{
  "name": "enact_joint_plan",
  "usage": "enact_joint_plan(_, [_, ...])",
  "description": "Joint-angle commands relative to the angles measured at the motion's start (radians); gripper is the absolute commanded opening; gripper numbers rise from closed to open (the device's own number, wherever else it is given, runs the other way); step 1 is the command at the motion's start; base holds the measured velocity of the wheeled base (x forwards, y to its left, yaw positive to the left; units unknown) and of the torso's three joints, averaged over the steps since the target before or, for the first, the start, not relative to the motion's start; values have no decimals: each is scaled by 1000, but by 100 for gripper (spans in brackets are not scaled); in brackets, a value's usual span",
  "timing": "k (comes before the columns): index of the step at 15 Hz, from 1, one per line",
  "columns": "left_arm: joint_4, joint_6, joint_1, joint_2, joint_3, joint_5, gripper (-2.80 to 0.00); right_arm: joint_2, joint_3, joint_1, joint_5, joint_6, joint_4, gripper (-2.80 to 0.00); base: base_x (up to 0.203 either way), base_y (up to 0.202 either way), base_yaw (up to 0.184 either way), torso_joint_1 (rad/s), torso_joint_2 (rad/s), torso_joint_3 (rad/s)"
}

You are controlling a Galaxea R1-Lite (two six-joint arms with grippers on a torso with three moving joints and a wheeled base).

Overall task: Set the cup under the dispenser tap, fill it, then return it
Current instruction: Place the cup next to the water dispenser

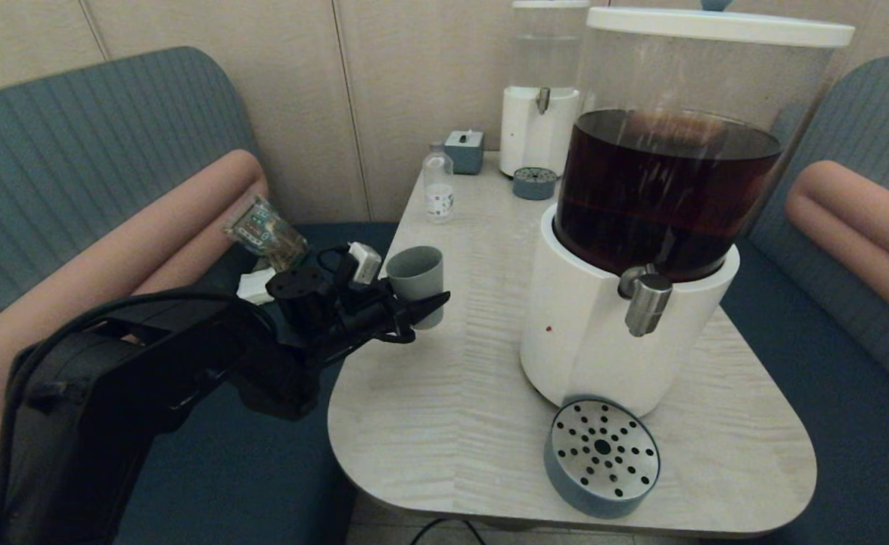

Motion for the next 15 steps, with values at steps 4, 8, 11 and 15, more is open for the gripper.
enact_joint_plan(4, [-8,-3,16,103,-42,0,-280,-1,0,0,0,-1,0,-280,0,0,0,0,0,0])
enact_joint_plan(8, [-8,1,18,101,-34,1,-280,-1,1,0,0,-1,0,-280,0,0,0,0,0,0])
enact_joint_plan(11, [-5,6,18,95,-27,4,0,-1,1,0,0,-1,0,-280,0,0,0,0,0,0])
enact_joint_plan(15, [-10,8,18,86,-25,4,0,-1,2,0,0,-1,0,-280,0,0,0,0,0,0])
